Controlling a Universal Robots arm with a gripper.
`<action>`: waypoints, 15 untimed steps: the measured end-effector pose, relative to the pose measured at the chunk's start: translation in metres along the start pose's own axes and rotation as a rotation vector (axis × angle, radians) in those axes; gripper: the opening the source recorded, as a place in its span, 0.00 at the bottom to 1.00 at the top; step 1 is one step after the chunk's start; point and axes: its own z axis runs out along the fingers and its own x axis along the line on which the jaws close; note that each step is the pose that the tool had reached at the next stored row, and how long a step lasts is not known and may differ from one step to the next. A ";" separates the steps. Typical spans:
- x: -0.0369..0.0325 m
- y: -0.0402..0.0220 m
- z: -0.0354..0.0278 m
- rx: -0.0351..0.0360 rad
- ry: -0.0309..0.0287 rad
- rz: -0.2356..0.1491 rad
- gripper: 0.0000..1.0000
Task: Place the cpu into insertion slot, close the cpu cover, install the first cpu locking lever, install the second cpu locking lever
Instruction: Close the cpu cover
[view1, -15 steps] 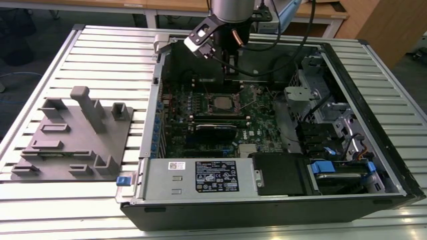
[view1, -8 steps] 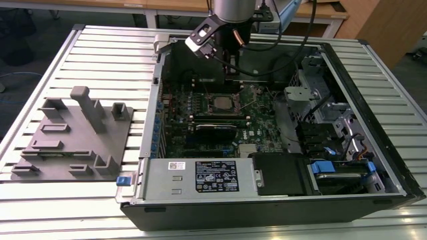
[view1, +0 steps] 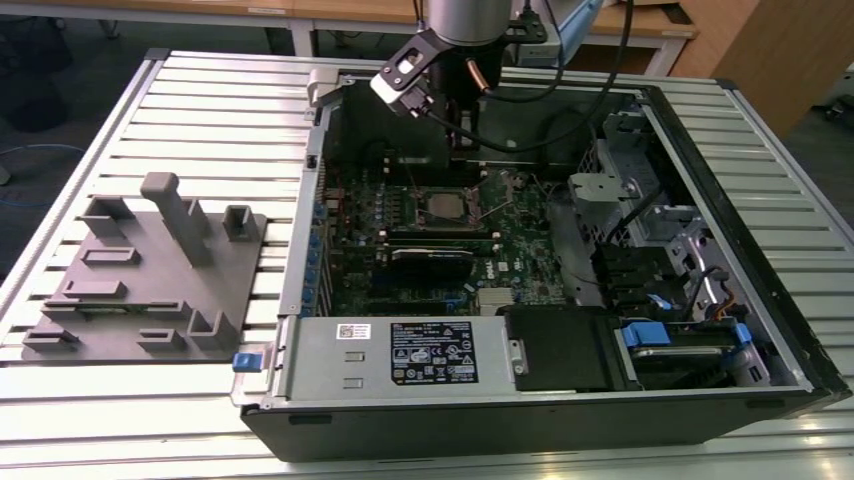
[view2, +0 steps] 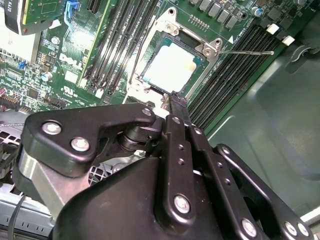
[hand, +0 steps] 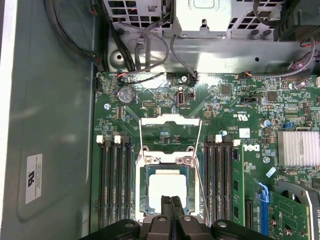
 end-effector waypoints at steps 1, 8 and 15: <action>0.0000 0.0003 0.0000 0.0000 0.0000 0.000 0.10; 0.0001 0.0072 0.0006 0.0001 0.0000 0.000 0.10; 0.0003 0.0174 0.0014 0.0001 0.0000 0.000 0.10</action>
